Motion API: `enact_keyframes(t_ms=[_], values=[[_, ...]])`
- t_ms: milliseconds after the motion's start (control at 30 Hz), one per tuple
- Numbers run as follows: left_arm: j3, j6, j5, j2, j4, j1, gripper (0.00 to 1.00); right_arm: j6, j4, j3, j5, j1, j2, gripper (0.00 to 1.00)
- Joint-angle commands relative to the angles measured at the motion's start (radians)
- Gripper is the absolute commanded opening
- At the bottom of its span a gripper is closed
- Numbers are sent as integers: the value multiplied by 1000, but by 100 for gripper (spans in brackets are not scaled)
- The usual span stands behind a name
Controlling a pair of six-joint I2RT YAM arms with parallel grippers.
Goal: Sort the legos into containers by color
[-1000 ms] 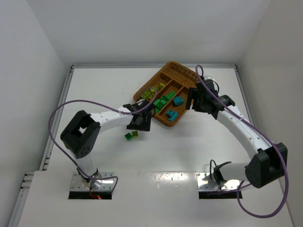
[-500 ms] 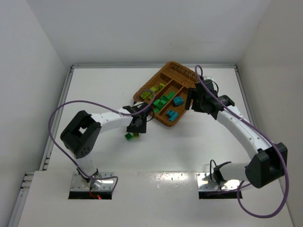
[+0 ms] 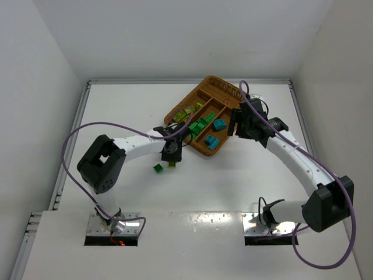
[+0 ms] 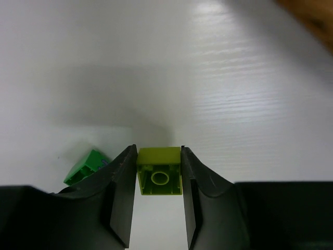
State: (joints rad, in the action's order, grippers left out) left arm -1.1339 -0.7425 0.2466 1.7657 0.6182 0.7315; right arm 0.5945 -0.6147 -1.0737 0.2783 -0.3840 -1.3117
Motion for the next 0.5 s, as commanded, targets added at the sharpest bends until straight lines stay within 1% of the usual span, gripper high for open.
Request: enact_keyframes(t_ms=[0, 100, 133, 200, 233, 300, 333, 367, 433, 467], values=[[-85, 28, -23, -31, 17, -33, 30, 7, -3, -31, 15, -7, 6, 77], [-173, 55, -23, -16, 17, -96, 30, 7, -3, -40, 24, -7, 6, 77], [-244, 64, -23, 0, 17, -112, 30, 7, -3, -40, 33, -7, 6, 77], [-320, 80, -23, 40, 17, -139, 30, 7, -3, -40, 42, -7, 6, 77], [-404, 89, -35, 90, 17, -164, 30, 7, -3, -40, 42, -7, 6, 77], [-484, 98, -46, 147, 29, -197, 30, 7, -13, -40, 53, -7, 6, 77], [-556, 98, -46, 175, 29, -207, 30, 7, -13, -40, 53, -7, 6, 77], [-596, 107, -56, 240, 29, -217, 30, 7, -13, -40, 53, -7, 6, 77], [-677, 117, -82, 309, 29, -247, 30, 7, -22, -40, 65, -7, -4, 77], [-743, 117, -98, 342, 9, -247, 30, 7, -31, -49, 76, -7, -14, 77]])
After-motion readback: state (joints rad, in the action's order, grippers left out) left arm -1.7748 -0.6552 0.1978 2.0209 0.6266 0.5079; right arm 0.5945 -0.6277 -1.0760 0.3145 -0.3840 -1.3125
